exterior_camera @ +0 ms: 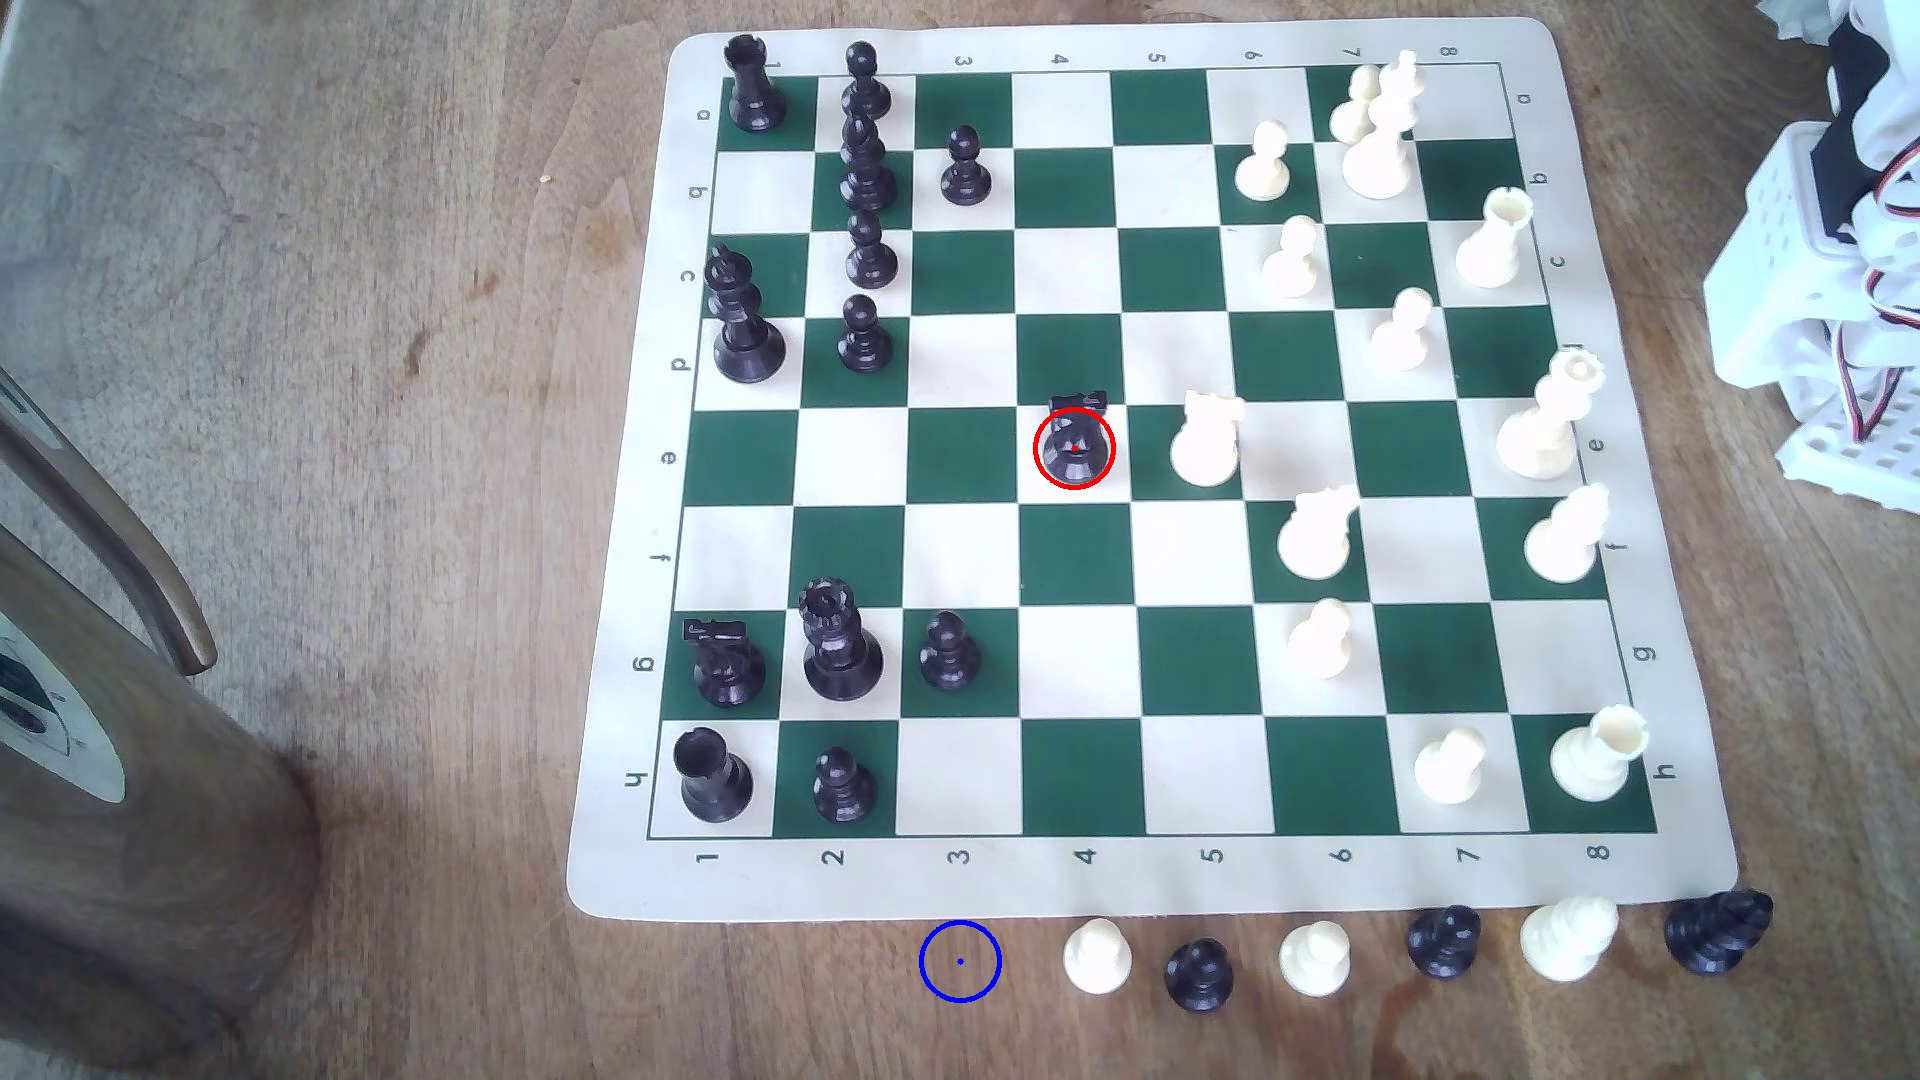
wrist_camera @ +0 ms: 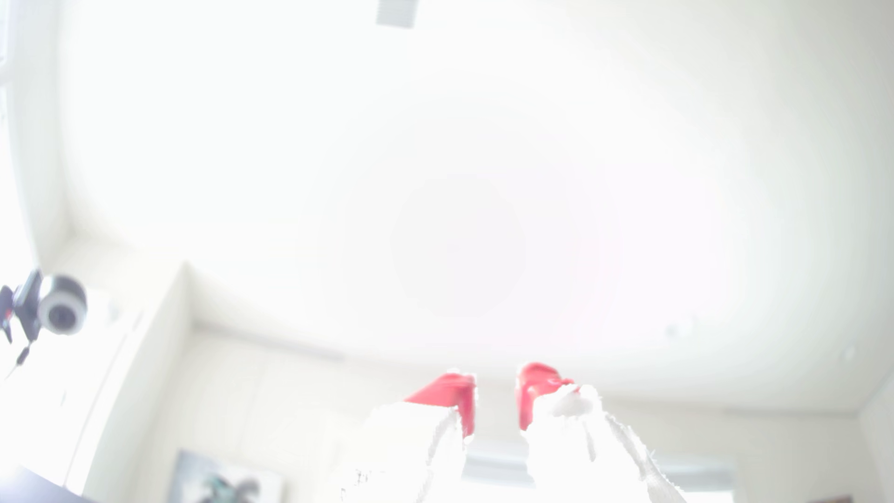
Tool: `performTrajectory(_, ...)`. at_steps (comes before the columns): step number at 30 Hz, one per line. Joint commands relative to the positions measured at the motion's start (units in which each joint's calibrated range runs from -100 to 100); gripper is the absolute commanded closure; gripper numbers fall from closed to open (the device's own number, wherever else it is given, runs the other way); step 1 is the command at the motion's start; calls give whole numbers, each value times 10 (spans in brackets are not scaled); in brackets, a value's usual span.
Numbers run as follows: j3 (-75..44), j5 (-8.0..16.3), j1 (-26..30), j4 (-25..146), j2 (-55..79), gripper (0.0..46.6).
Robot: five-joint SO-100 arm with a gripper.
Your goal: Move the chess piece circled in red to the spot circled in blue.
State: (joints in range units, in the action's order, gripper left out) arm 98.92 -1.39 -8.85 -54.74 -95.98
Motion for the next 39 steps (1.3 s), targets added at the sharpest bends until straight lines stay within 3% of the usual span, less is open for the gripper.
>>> performTrajectory(1,11,-51,13,-82,2,388)
performTrajectory(24,11,-50,4,-59,2,383)
performTrajectory(28,11,-50,3,-69,2,418)
performTrajectory(36,11,-49,3,-7,2,409)
performTrajectory(39,11,-49,1,67,2,464)
